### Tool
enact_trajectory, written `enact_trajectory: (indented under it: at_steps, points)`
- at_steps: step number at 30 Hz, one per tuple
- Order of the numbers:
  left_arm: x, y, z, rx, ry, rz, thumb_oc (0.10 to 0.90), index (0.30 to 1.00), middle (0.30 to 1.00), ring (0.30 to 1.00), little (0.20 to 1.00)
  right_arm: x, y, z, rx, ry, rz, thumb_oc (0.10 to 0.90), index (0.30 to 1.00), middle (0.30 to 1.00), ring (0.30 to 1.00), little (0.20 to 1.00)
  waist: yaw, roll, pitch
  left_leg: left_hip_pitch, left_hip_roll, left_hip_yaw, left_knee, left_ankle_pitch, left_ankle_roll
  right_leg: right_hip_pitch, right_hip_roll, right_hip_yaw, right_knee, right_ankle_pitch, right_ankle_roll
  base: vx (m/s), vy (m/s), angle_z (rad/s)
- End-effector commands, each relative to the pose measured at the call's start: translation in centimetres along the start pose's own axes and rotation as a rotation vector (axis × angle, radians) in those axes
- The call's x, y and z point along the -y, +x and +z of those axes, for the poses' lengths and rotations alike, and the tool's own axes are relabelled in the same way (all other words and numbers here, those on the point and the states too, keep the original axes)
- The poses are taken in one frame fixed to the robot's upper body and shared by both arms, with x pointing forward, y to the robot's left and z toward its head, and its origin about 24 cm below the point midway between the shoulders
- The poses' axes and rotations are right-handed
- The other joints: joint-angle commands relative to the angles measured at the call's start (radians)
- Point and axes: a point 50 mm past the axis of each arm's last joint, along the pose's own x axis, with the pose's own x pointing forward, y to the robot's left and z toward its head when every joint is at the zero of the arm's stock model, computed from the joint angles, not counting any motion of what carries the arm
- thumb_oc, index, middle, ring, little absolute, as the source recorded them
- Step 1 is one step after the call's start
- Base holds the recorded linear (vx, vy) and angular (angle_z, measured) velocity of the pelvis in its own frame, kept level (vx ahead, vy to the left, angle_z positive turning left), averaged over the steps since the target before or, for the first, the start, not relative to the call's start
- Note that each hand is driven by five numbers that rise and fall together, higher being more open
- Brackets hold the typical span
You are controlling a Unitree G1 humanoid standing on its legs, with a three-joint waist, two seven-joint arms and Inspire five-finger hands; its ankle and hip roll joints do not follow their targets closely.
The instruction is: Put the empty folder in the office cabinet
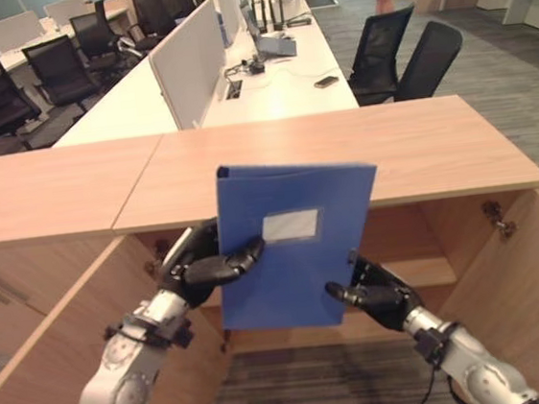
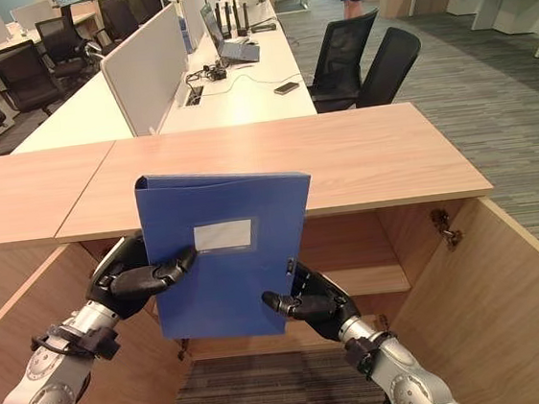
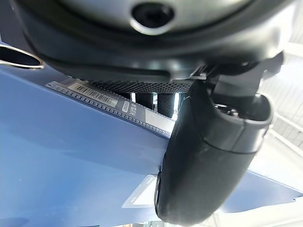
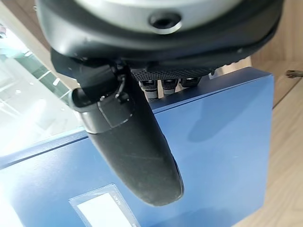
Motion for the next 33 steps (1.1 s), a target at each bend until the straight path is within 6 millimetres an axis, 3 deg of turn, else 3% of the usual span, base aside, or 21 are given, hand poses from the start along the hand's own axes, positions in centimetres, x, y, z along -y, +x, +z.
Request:
enact_trajectory:
  at_steps: [1, 18, 23, 33]
  points:
    - [3.9, 2.5, 2.1, 0.125, -0.018, -0.256, 0.4, 0.3, 0.3, 0.3, 0.3, -9.1, 4.4, 8.1, 0.432, 0.053, 0.455, 0.8, 0.9, 0.9, 0.9, 0.9, 0.002, -0.039, -0.036, 0.007, 0.002, 0.02, -0.003, -0.059, -0.014, 0.026, -0.029, 0.009, 0.022, -0.119, 0.039, 0.0, 0.0, 0.0]
    - [3.7, 2.0, 1.9, 0.085, 0.026, -0.282, 0.4, 0.3, 0.3, 0.3, 0.3, -8.8, 4.6, 9.4, 0.466, 0.005, 0.44, 0.8, 0.9, 0.9, 0.9, 0.9, 0.006, -0.043, -0.04, 0.008, -0.003, 0.017, -0.003, -0.065, -0.011, 0.026, -0.029, 0.01, 0.022, -0.119, 0.04, 0.0, 0.0, 0.0]
    - [3.7, 2.1, 2.7, 0.056, 0.098, -0.337, 0.4, 0.3, 0.3, 0.3, 0.3, -8.7, 4.7, 8.0, 0.34, -0.065, 0.46, 0.8, 0.9, 0.9, 0.9, 0.9, 0.006, -0.044, -0.038, 0.007, -0.004, 0.016, -0.003, -0.063, -0.012, 0.025, -0.029, 0.008, 0.023, -0.117, 0.042, 0.0, 0.0, 0.0]
    - [4.1, 2.8, 3.1, 0.104, 0.098, -0.341, 0.4, 0.3, 0.3, 0.3, 0.3, -9.1, 4.9, 5.4, 0.213, -0.034, 0.502, 0.8, 0.9, 0.9, 0.9, 0.9, 0.005, -0.048, -0.035, 0.006, -0.007, 0.013, -0.003, -0.063, -0.011, 0.024, -0.03, 0.008, 0.025, -0.118, 0.041, 0.0, 0.0, 0.0]
